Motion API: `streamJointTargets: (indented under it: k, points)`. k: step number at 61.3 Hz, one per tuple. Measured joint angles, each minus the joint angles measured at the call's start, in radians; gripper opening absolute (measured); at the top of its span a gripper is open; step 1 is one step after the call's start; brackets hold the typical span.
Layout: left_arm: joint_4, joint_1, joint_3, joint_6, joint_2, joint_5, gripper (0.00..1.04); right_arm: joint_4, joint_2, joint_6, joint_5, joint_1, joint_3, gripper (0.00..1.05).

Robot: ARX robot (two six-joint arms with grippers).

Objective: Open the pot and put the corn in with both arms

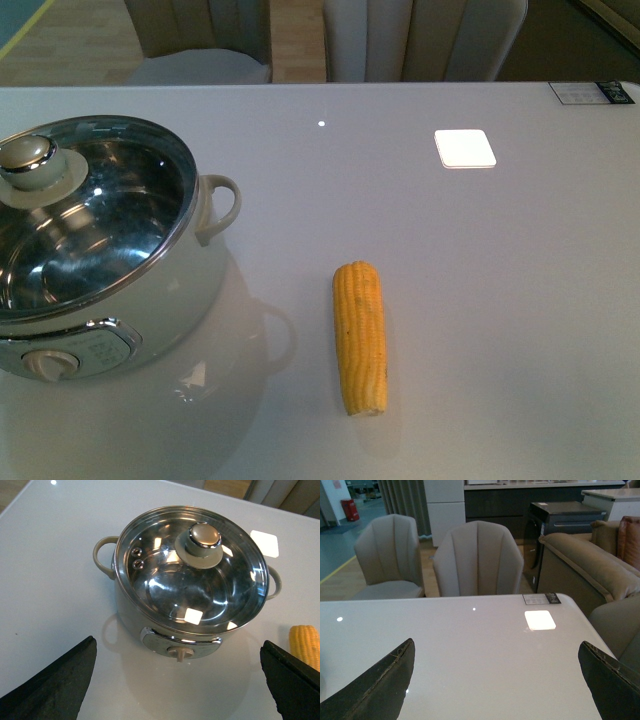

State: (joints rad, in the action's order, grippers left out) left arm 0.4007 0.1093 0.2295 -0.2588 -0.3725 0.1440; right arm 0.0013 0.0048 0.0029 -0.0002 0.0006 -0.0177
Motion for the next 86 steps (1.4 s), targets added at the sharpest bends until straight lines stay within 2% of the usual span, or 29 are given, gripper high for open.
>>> streamJointTargets:
  k: [6,15,20,28,39,58,86]
  points:
    - [-0.092,0.034,0.050,-0.016,-0.097,0.008,0.98,0.000,0.000,0.000,0.000,0.000,0.000,0.96]
    - [-0.329,0.065,0.115,-0.002,-0.330,0.006,0.98,0.000,0.000,0.000,0.000,0.000,0.000,0.96]
    - [-0.487,0.069,0.145,0.000,-0.509,-0.013,0.98,0.000,0.000,0.000,0.000,0.000,0.000,0.96]
    - [-0.720,0.081,0.197,0.051,-0.777,0.021,0.98,0.000,0.000,0.000,0.000,0.000,0.000,0.96]
    - [-0.943,0.077,0.229,0.129,-1.048,0.032,0.98,0.000,0.000,0.000,0.000,0.000,0.000,0.96]
    - [-1.145,0.041,0.225,0.137,-1.281,0.035,0.98,0.000,0.000,0.000,0.000,0.000,0.000,0.96]
    - [-1.250,0.048,0.233,0.132,-1.473,0.061,0.98,0.000,0.000,0.000,0.000,0.000,0.000,0.96]
